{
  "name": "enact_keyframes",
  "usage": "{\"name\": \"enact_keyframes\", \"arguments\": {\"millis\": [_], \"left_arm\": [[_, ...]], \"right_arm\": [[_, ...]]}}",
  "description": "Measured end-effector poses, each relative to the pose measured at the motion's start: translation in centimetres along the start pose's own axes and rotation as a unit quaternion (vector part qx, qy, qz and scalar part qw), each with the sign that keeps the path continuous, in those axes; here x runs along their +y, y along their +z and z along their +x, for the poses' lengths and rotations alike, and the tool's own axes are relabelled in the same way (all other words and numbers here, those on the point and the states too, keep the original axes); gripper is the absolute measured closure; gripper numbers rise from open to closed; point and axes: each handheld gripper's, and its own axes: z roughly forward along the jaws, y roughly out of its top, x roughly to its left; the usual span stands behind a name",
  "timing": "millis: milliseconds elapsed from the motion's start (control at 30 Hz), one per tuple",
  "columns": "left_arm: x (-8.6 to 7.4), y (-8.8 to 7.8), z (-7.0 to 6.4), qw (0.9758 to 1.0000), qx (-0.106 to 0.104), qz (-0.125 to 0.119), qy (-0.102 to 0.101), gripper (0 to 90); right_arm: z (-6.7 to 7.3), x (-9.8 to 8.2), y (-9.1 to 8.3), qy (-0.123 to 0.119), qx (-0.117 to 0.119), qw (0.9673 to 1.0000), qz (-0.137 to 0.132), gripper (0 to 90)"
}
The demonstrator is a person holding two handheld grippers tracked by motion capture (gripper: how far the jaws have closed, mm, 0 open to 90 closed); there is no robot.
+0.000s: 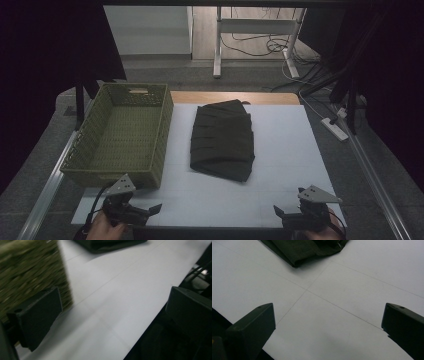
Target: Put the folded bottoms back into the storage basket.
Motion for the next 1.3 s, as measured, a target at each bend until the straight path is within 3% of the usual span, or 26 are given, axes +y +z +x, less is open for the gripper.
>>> {"name": "enact_keyframes", "arguments": {"millis": [67, 300, 400, 633, 1000, 1200, 1300], "left_arm": [[0.2, 0.2, -0.2, 1.0, -0.005, 0.001, 0.004, 0.3], [2.8, 2.7, -2.1, 0.998, -0.032, 0.015, 0.052, 0.3], [3.5, 3.4, -2.5, 0.9972, -0.038, 0.017, 0.063, 0.3], [6.8, 6.1, -4.4, 0.9924, -0.063, 0.02, 0.104, 0.3], [10.5, 9.3, -4.2, 0.9906, -0.077, 0.014, 0.113, 0.3], [11.6, 10.6, -3.4, 0.9911, -0.063, 0.011, 0.116, 0.3], [12.4, 11.4, -2.4, 0.9925, -0.055, 0.003, 0.109, 0.2]], "right_arm": [[0.0, 0.0, 0.0, 0.0, 0.0, 1.0, 0.0, 0.0], [0.1, 0.0, 0.1, -0.006, 0.002, 1.0, 0.003, 0.0], [0.1, 0.0, 0.1, -0.007, 0.003, 1.0, 0.004, 0.0], [0.1, 0.0, 0.1, -0.009, 0.006, 0.9999, 0.006, 0.0], [0.1, 0.0, 0.1, -0.011, 0.008, 0.9999, 0.008, 0.0], [0.1, 0.0, 0.2, -0.011, 0.009, 0.9998, 0.01, 0.0], [0.2, 0.0, 0.2, -0.013, 0.009, 0.9998, 0.01, 0.0]]}}
